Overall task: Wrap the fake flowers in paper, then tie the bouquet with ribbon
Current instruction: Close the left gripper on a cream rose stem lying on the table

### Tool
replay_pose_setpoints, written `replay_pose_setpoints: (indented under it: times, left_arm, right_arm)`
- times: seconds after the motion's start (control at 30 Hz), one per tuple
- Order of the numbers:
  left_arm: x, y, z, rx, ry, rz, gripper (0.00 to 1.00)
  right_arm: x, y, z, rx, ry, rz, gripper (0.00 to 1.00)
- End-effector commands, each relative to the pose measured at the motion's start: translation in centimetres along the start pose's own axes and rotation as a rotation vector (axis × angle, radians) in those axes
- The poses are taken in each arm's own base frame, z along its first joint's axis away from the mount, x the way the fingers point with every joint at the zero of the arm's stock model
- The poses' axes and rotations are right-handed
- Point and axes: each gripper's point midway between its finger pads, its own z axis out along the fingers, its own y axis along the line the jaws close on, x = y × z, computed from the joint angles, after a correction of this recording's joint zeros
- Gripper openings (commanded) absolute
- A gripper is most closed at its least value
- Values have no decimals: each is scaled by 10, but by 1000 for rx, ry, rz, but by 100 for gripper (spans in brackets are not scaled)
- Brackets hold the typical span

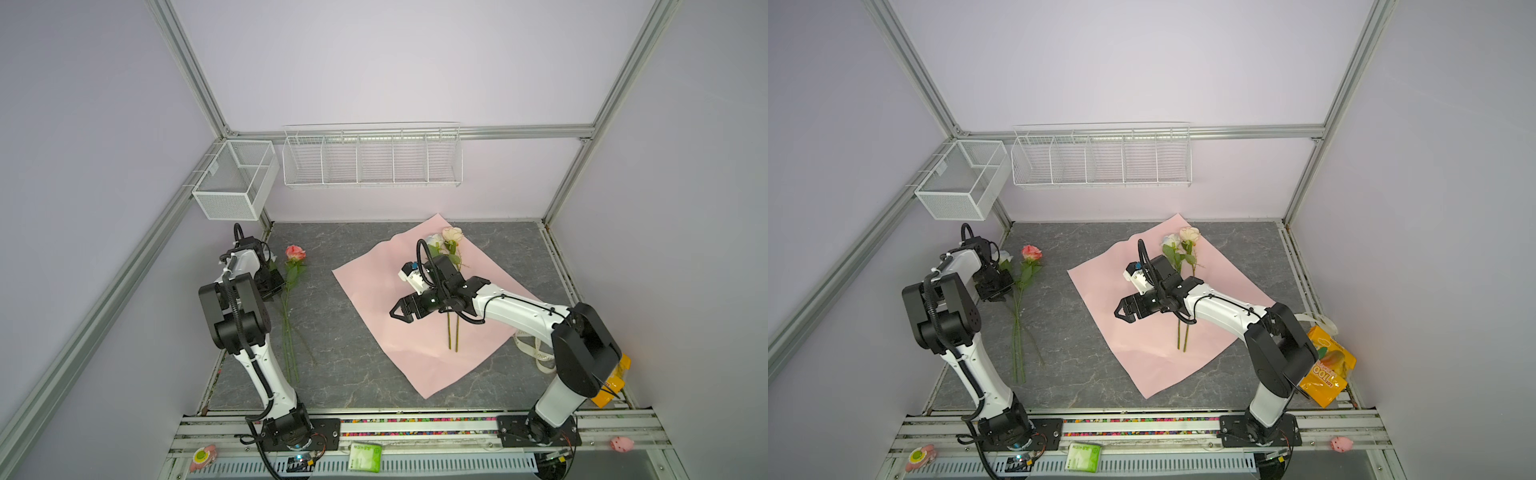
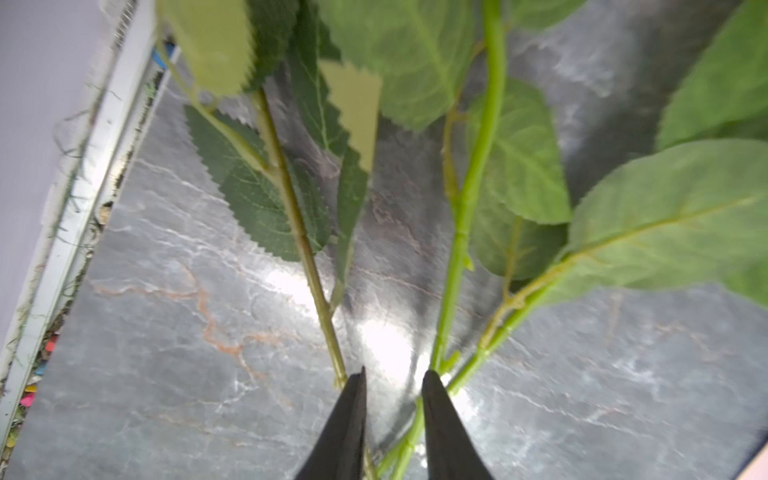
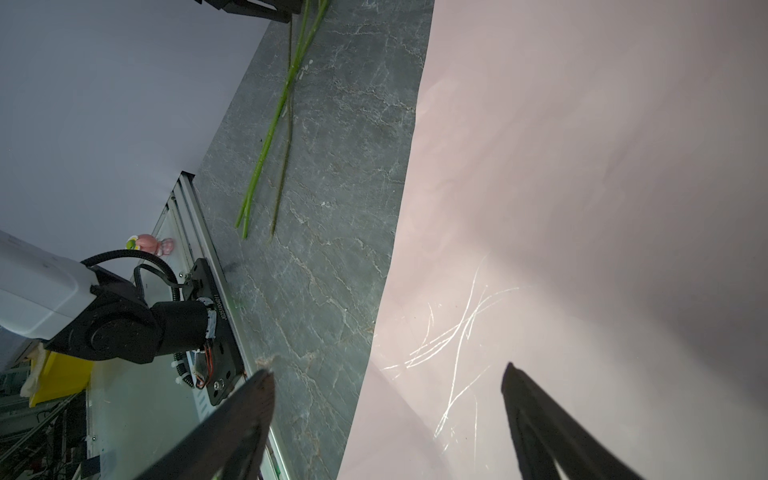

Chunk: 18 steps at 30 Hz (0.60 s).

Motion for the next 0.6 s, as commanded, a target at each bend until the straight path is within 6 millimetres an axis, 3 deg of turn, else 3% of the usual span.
replay_pose_setpoints:
  times: [0.0, 0.27, 0.57]
  left_arm:
    - [-2, -8, -13, 60, -42, -15, 25]
    - [7, -15, 14, 97, 39, -8, 25]
    - [19, -8, 33, 60, 102, -15, 17]
  right_arm:
    - [-3, 2, 3, -10, 6, -14, 89]
    - [-2, 1, 4, -8, 8, -2, 89]
    - [-2, 0, 3, 0, 8, 2, 89]
